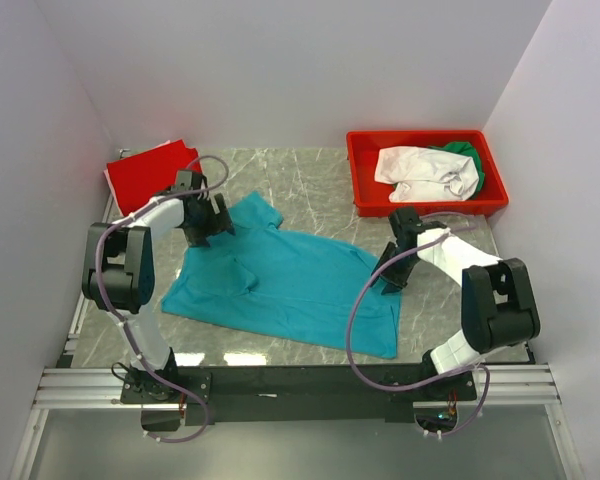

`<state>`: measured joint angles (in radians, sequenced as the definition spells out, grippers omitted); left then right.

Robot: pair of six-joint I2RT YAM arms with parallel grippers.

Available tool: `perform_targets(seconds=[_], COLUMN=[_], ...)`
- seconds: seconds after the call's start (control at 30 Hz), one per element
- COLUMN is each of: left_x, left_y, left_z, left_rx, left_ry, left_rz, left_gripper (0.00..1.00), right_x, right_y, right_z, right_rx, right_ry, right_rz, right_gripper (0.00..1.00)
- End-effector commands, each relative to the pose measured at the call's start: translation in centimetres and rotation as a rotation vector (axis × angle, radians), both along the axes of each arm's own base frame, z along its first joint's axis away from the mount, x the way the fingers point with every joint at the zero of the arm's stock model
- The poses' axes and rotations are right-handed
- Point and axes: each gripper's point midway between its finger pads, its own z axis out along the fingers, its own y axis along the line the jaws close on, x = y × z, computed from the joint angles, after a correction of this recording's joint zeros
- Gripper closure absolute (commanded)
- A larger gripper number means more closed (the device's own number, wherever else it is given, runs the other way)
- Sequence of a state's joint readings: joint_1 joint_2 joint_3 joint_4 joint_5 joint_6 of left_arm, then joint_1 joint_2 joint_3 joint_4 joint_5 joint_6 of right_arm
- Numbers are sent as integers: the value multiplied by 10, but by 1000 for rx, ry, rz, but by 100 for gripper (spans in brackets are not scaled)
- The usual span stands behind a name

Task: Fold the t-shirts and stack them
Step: Fold the tshirt

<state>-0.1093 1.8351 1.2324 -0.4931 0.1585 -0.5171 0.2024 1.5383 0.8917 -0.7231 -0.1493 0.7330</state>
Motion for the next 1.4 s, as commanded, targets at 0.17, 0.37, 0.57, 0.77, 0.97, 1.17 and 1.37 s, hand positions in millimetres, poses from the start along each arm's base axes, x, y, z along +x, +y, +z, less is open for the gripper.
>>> perform_targets(seconds=[0.17,0.37,0.57,0.77,0.97,1.17,1.37], left_x=[-24,-54,-81,-88,-70,-19,29], left_y=[2,8,8,12,10,1,-4], left_z=[-16,-24,-27,-17,0,32,46], left_rx=[9,33,21,42,34,1,-4], left_ry=[14,78,115,111,49,-49,-101], left_rz=[-31,-33,-39,-41,-51,-34,-16], left_gripper=[13,13,13,12,12,12,12], right_x=[-6,-16,-17,-14,-1,22,33], right_y=[1,-7,-12,-19,-14,-16,-24], right_z=[-18,-30,-30,-28,-18,13,13], right_rx=[-17,-36,-53,-61,-38,-52,-105], right_ry=[60,102,108,104,63,-31,-38], right_rz=[-19,-48,-70,-88,-65,-54,-38], right_gripper=[57,56,55,55,55,55,55])
